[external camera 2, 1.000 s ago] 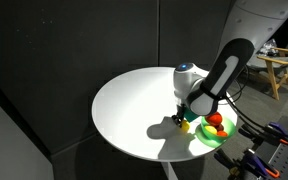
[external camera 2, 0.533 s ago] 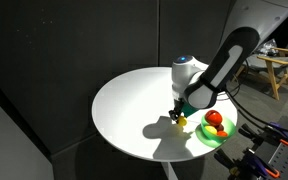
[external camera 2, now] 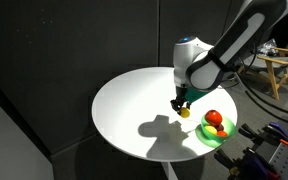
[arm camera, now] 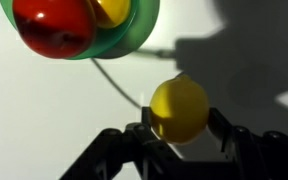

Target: Pick up the yellow toy lemon from the table and put it in the green bowl

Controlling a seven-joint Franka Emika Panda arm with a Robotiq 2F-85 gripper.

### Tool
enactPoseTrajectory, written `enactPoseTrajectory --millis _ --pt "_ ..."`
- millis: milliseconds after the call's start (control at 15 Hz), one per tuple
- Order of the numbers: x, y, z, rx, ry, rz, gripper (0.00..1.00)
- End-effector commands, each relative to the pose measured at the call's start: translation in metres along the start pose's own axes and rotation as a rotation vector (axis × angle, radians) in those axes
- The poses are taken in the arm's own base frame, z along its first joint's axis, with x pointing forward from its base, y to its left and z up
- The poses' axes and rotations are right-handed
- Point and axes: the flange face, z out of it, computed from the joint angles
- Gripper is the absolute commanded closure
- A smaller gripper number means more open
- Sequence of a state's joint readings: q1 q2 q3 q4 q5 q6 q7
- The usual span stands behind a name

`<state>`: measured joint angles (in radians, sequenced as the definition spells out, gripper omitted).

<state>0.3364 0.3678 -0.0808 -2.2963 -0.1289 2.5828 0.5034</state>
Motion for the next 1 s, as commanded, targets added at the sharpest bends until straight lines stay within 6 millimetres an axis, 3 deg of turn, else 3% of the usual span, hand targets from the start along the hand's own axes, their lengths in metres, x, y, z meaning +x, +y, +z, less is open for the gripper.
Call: enactPoseTrajectory --millis 0,533,933 --pt "-0.017 0.013 -0.031 0.016 -0.005 -0.024 0.67" --pt "-0.057 0.018 -0.066 0.035 0.029 -0.039 0.67" --pt "-0.096 0.027 -0.076 0.041 0.034 -0.054 0.67"
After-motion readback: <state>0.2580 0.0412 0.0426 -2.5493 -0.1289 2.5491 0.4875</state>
